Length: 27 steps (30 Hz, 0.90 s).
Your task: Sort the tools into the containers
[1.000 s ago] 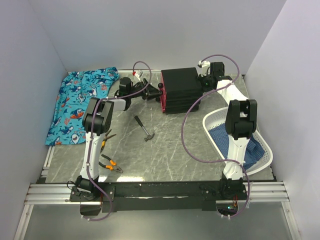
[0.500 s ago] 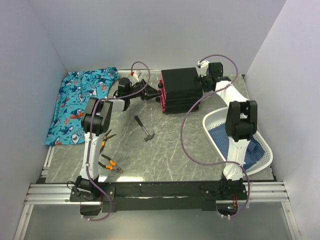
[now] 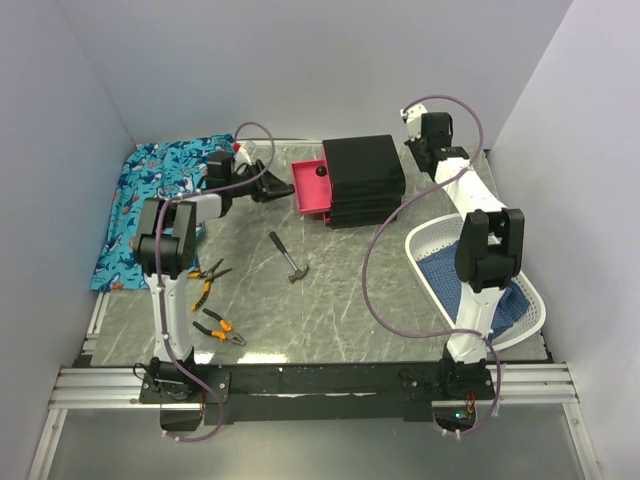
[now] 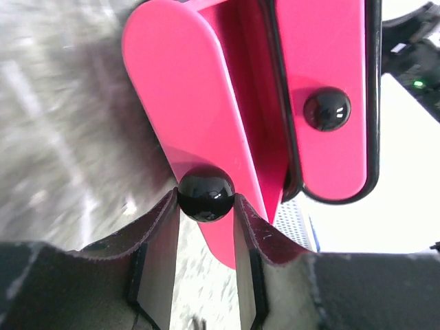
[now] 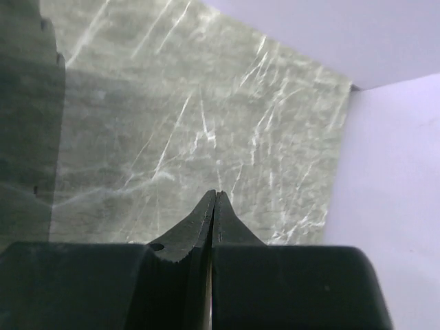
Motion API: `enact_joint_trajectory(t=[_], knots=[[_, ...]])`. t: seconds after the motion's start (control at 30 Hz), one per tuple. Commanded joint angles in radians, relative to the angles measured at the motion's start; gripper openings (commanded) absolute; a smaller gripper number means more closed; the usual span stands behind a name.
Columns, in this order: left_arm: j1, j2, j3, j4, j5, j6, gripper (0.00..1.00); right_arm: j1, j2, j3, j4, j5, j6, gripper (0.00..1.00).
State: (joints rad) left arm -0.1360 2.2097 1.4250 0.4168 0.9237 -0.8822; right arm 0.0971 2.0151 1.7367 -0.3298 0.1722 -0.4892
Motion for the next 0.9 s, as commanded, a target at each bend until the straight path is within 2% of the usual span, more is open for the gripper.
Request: enact_joint_trajectory(t=[0.0,0.07,0.1,0.2,0.27,0.4,0.47,0.57,0.63,0.73,0.77,0.87], knots=[[0.062,-0.087,-0.031,-0.102,-0.029,0.182,0.17,0.019,-0.069,0.05,0.025,0.001,0.003,0.0],[0.07,-0.087,-0.021,-0.16,-0.034,0.228,0.21,0.029,-0.067,0.052,0.023,-0.005,0.006,0.0],[0.069,-0.087,-0.012,-0.182,-0.042,0.268,0.42,0.033,-0.065,0.052,0.023,-0.005,0.005,0.0],[0.05,-0.088,0.028,-0.229,-0.075,0.301,0.65,0.047,-0.065,0.055,0.025,-0.01,0.006,0.0],[0.033,-0.093,0.048,-0.286,-0.111,0.321,0.72,0.052,-0.068,0.052,0.025,-0.014,0.008,0.0],[0.03,-0.158,0.055,-0.413,-0.284,0.389,0.86,0.056,-0.081,0.04,0.025,-0.014,0.009,0.0],[0.045,-0.209,0.034,-0.508,-0.38,0.419,0.9,0.055,-0.098,0.024,0.028,-0.011,0.008,0.0],[0.094,-0.342,-0.052,-0.577,-0.454,0.454,0.96,0.055,-0.125,-0.002,0.031,-0.017,0.009,0.0],[0.133,-0.447,-0.121,-0.617,-0.486,0.512,0.96,0.055,-0.145,-0.02,0.031,-0.025,0.014,0.0],[0.173,-0.55,-0.175,-0.784,-0.496,0.733,0.94,0.055,-0.164,-0.035,0.026,-0.042,0.024,0.0],[0.171,-0.579,-0.198,-0.817,-0.534,0.87,0.94,0.055,-0.168,-0.039,0.023,-0.043,0.029,0.01],[0.174,-0.697,-0.297,-0.935,-0.6,1.114,0.93,0.055,-0.179,-0.037,0.011,-0.066,0.046,0.02]])
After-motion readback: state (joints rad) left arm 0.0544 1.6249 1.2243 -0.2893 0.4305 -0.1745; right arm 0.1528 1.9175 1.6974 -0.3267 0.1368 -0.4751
